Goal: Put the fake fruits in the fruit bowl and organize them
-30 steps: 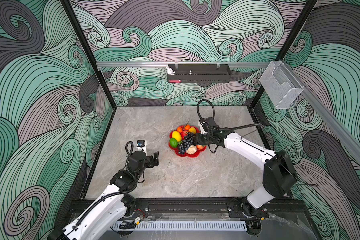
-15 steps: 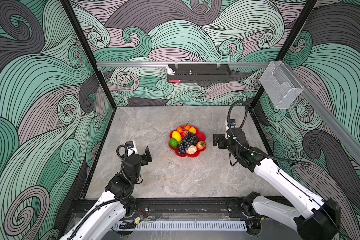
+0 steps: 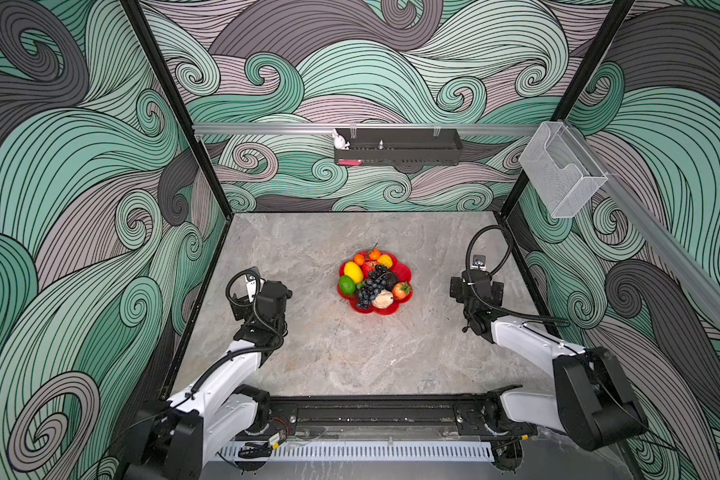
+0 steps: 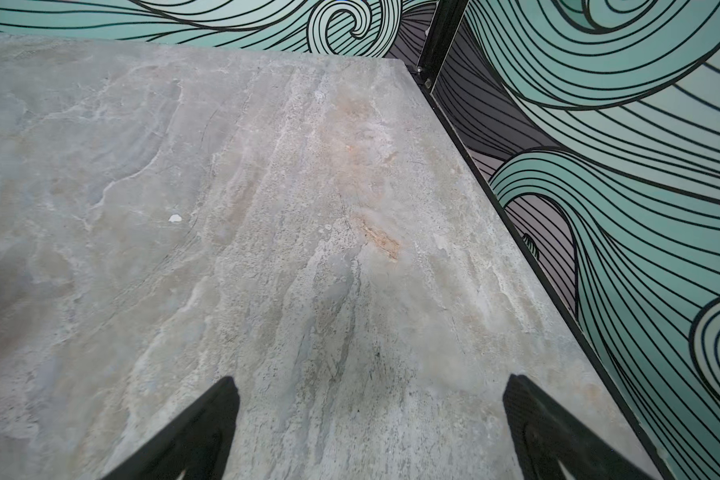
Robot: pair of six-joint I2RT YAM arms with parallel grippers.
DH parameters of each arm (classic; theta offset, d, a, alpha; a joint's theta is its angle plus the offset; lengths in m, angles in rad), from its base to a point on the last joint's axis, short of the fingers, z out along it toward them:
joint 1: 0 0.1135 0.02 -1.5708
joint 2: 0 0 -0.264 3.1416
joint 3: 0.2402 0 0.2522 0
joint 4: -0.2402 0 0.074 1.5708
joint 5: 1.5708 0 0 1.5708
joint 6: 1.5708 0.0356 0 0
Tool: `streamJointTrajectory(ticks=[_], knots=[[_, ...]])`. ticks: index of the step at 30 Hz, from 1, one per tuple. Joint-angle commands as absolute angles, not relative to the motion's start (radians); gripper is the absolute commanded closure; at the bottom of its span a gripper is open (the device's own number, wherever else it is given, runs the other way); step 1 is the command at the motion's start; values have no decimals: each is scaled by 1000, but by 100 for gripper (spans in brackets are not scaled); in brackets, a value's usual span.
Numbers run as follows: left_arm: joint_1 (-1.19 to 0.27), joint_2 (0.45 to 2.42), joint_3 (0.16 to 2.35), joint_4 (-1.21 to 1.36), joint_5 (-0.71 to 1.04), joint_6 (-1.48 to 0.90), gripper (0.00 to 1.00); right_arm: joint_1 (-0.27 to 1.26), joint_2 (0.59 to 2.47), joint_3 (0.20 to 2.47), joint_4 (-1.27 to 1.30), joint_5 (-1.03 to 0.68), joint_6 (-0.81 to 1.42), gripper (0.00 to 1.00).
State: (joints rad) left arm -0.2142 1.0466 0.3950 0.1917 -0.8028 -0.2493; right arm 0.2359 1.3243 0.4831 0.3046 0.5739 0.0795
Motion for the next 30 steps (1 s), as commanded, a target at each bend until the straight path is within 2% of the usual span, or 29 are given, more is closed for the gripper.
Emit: streamJointTrajectory(ticks=[1,4,9,11,13,16,18,19,21,24,26,28,30], knots=[[-131,1147,415,295,-632,-197,1,220,1359,473,473,522,14,0],[-72,1259,448,348,-536,-150,1,217,1372,441,587,487,-49,0],[4,1287,435,468,-357,-129,1,192,1387,386,753,352,-121,0],[53,1295,443,457,-296,-151,1,152,1457,354,884,260,-104,0],[88,1296,432,491,-256,-166,1,127,1518,342,985,251,-81,0],[131,1340,340,728,-134,-168,1,98,1516,367,905,219,-49,0],[137,1470,304,914,-89,-160,1,88,1564,368,965,207,-44,0],[137,1526,323,949,-8,-105,1,82,1551,380,916,205,-35,0],[135,1566,387,892,84,-62,1,75,1539,386,884,198,-28,0],[126,1518,456,675,59,-74,1,74,1537,385,881,243,-10,0],[123,1544,437,757,64,-55,1,74,1541,382,898,242,-9,0],[121,1522,460,674,49,-69,1,74,1537,384,884,240,-10,0],[120,1528,453,703,52,-63,1,74,1540,383,891,241,-9,0]])
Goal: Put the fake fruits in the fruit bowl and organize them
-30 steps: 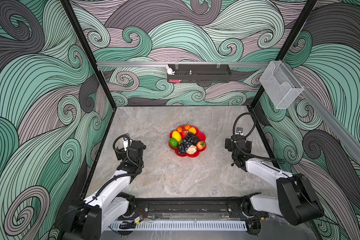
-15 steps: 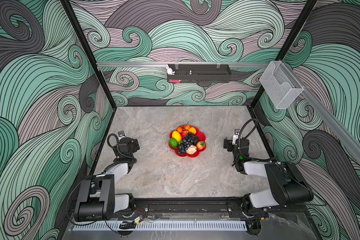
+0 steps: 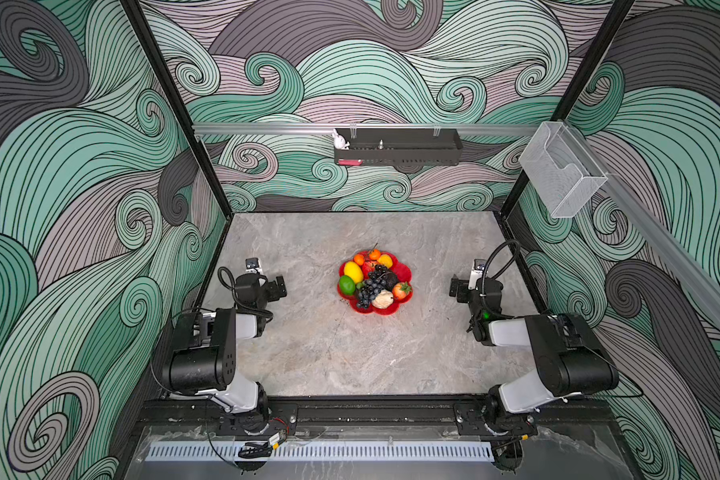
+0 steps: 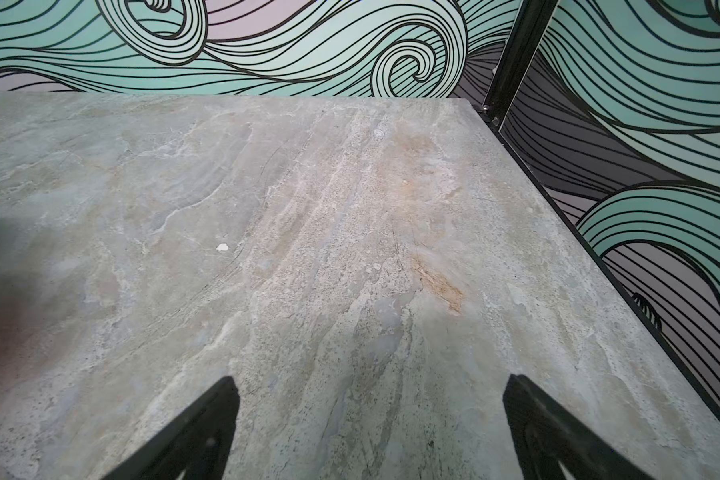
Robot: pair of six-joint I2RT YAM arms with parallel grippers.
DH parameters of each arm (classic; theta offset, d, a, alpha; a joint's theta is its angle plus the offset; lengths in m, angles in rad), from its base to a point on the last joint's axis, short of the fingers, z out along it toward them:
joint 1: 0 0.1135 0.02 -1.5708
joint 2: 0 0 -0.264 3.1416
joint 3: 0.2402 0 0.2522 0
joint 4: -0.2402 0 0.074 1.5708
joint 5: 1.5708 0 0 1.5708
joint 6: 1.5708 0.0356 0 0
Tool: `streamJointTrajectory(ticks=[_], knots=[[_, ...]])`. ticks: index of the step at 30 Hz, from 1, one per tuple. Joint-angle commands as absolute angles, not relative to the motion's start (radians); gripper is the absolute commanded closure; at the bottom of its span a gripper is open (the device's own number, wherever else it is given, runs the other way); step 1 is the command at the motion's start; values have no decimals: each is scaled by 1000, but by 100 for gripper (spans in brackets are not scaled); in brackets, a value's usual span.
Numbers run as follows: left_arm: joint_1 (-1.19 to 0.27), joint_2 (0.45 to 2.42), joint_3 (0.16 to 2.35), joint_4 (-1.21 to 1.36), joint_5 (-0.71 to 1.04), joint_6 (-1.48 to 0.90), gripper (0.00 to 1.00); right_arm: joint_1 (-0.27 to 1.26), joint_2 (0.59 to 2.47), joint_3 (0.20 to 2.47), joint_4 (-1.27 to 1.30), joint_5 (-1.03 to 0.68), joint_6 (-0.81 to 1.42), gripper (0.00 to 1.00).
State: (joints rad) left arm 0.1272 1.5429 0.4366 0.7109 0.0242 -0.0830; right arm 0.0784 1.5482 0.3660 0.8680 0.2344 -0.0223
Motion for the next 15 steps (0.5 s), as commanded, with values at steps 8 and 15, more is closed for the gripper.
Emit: streamJointTrajectory(ticks=[8,15], knots=[[120,1522,453,692,51,-67,1,72,1540,388,883,239,-7,0],[119,1522,453,690,48,-66,1,60,1536,390,872,219,0,0]])
